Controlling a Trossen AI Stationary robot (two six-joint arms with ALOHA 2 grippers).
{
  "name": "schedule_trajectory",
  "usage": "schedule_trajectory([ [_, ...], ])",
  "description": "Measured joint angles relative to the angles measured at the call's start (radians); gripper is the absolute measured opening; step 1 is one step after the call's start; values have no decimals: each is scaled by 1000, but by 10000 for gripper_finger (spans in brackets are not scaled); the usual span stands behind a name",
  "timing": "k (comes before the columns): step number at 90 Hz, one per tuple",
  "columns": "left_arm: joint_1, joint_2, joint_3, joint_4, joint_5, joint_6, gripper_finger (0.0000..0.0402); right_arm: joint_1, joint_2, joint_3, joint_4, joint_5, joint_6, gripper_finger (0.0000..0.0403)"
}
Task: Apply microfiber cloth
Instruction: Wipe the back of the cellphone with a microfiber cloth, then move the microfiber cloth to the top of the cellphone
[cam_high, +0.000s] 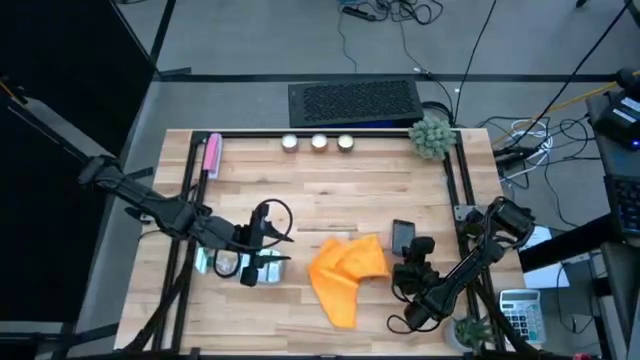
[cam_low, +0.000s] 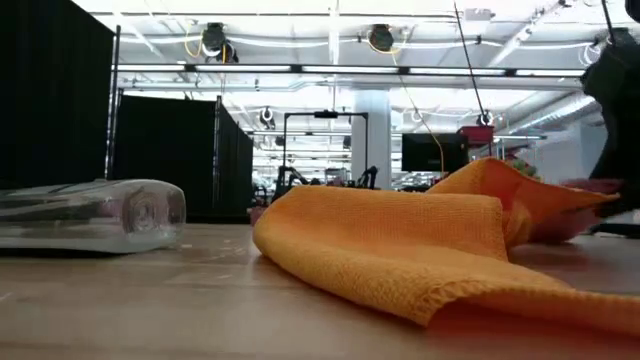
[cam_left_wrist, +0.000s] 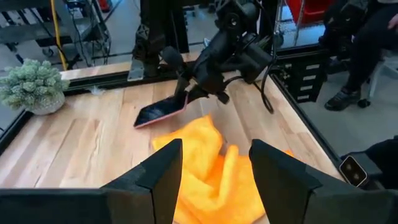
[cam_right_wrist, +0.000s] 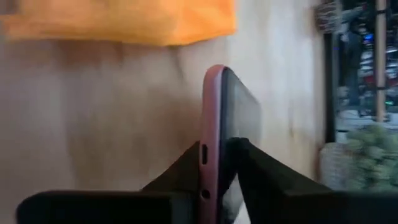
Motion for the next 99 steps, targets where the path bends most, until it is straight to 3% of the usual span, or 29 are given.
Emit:
schedule_trajectory([
  [26,0,0,0,-1,0,0,171,21,1,-29,116,0,-17,179],
  [50,0,0,0,-1,1,0,171,33,-17,191,-147,-121,92,242],
  [63,0,0,0,-6,1,0,171,75,-32,321,-195,-144,74,251],
  [74,0,0,0,-9,2,0,171,89,-35,406,-202,-137,206,250],
  [89,0,0,0,-11,8,-1,171,61,-80,480,-95,59,433,245],
  [99,0,6,0,-11,18,-7,171,19,-106,480,36,43,380,245],
])
